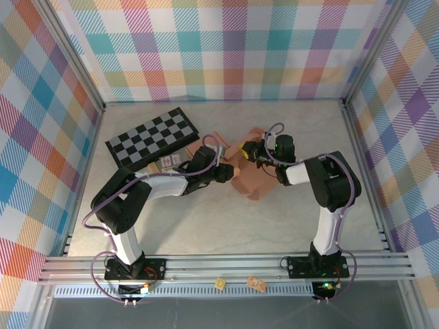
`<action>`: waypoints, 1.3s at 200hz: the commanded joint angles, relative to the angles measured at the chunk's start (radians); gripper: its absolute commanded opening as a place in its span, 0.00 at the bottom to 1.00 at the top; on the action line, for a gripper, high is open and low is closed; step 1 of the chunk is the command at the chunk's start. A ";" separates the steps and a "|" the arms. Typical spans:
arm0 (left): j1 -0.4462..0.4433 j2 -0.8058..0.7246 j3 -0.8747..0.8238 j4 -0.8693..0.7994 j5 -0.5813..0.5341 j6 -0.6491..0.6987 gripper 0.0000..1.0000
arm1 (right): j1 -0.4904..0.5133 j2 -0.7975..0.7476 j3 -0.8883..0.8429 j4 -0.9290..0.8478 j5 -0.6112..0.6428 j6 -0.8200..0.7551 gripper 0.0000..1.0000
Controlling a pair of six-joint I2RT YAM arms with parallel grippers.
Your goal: Fold the paper box
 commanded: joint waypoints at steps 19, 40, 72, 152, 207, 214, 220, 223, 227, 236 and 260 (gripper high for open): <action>-0.022 0.039 0.032 0.023 -0.083 -0.004 0.41 | 0.019 -0.038 0.003 0.004 0.047 0.018 0.00; -0.036 0.052 0.038 0.030 -0.137 -0.010 0.40 | 0.029 -0.045 -0.018 0.006 0.083 0.032 0.00; -0.051 0.081 0.064 0.027 -0.196 -0.024 0.38 | 0.048 -0.046 -0.039 0.030 0.123 0.042 0.00; -0.064 0.118 0.101 0.000 -0.299 -0.043 0.35 | 0.078 0.000 -0.094 0.122 0.176 0.044 0.00; -0.081 0.150 0.165 -0.061 -0.361 -0.050 0.34 | 0.090 0.010 -0.101 0.134 0.194 0.060 0.00; -0.085 0.156 0.176 -0.075 -0.376 -0.047 0.34 | 0.090 0.011 -0.103 0.136 0.199 0.064 0.00; -0.092 0.161 0.187 -0.088 -0.393 -0.045 0.34 | 0.090 0.011 -0.104 0.140 0.203 0.070 0.00; -0.094 0.164 0.191 -0.096 -0.404 -0.046 0.34 | 0.090 0.011 -0.104 0.140 0.202 0.072 0.00; -0.097 0.168 0.199 -0.104 -0.415 -0.048 0.34 | 0.090 0.011 -0.105 0.141 0.205 0.074 0.00; -0.103 0.177 0.210 -0.115 -0.430 -0.052 0.34 | 0.092 0.008 -0.103 0.136 0.209 0.078 0.00; -0.112 0.196 0.227 -0.118 -0.476 -0.072 0.33 | 0.094 0.006 -0.101 0.135 0.223 0.093 0.00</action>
